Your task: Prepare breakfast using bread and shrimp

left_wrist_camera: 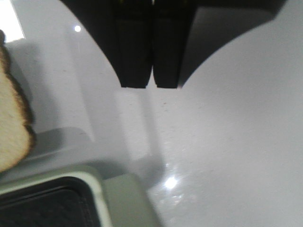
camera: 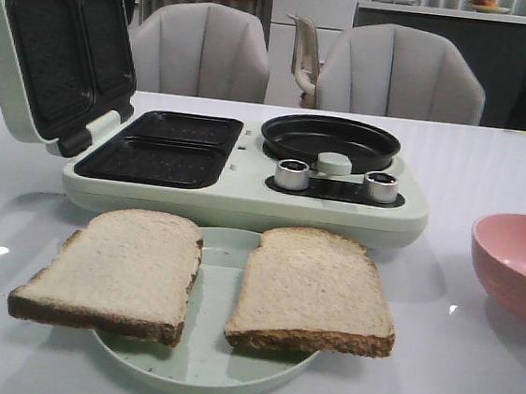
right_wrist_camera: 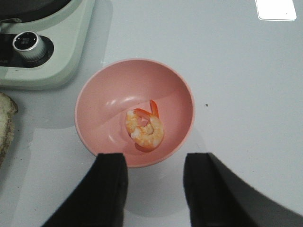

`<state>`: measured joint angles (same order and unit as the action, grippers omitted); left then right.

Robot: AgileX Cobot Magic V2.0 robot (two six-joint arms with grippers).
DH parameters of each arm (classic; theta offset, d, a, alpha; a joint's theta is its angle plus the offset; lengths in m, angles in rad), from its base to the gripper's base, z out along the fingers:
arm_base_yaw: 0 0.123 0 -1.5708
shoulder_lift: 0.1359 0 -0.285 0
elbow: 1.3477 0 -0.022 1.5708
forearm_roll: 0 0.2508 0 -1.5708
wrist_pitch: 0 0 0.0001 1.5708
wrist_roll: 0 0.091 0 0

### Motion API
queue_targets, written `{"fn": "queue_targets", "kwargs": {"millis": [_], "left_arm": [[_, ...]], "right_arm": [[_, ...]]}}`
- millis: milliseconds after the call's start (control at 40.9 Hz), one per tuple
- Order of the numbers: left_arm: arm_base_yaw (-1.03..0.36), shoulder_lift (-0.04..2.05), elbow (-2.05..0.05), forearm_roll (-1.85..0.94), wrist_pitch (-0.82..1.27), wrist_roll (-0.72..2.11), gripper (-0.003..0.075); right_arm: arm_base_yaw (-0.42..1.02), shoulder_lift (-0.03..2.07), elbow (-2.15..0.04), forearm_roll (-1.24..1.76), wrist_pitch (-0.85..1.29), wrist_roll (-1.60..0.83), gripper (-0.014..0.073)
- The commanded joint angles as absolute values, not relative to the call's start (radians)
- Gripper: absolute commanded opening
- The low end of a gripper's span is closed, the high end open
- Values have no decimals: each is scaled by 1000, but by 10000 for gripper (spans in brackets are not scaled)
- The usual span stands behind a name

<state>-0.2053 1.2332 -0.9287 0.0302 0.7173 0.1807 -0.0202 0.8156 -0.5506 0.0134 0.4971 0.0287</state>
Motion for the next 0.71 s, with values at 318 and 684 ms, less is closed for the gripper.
{"fn": "queue_targets", "kwargs": {"millis": [318,684], "left_arm": [[-643,1206,-761,186,597,235,246],[-982,1206,-572,597,441,91,454]], "right_arm": [[-25,813,-586,6,428,23,412],[-25,813,-586,6,428,23,412]]}}
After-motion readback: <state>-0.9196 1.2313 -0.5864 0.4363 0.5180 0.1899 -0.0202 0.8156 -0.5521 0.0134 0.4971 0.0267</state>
